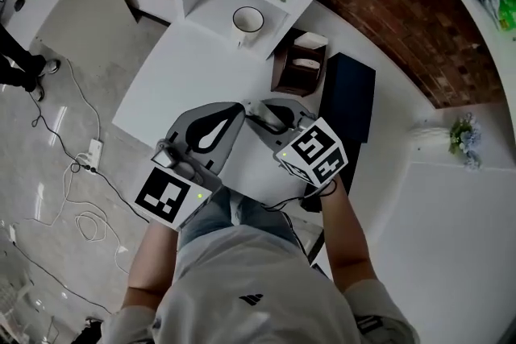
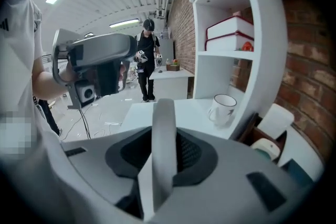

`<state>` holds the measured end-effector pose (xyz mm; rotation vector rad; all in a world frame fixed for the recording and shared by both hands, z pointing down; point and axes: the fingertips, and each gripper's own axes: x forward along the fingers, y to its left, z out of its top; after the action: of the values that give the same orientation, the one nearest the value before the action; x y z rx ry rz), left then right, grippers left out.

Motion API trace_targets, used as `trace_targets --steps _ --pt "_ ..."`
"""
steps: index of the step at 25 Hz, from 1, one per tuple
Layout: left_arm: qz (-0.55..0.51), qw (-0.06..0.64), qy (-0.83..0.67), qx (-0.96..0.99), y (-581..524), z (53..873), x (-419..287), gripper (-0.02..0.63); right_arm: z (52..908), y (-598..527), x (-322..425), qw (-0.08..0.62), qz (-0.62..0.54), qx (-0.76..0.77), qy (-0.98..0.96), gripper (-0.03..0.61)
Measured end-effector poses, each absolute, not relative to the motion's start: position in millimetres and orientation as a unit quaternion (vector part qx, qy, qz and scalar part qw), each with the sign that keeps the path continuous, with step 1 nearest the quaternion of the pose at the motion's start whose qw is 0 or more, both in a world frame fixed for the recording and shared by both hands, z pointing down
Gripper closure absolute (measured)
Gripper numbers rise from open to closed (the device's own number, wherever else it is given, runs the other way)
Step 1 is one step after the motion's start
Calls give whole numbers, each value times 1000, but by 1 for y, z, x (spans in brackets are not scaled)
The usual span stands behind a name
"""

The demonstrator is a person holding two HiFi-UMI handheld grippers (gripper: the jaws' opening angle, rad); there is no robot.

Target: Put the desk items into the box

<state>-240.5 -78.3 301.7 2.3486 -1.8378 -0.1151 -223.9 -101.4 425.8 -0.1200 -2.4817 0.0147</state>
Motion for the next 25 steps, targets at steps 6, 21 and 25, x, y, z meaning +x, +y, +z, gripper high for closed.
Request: trace_targets --steps 6,21,25 --pt "-30 85 -582 808 -92 301 -200 603 399 -110 -187 275 29 4 -961 466" --pt "-23 78 -507 858 -124 292 -101 603 362 -135 -86 213 60 106 -970 465" --pt "-19 71 -484 872 -131 291 -76 603 356 -139 -61 202 66 134 -968 466"
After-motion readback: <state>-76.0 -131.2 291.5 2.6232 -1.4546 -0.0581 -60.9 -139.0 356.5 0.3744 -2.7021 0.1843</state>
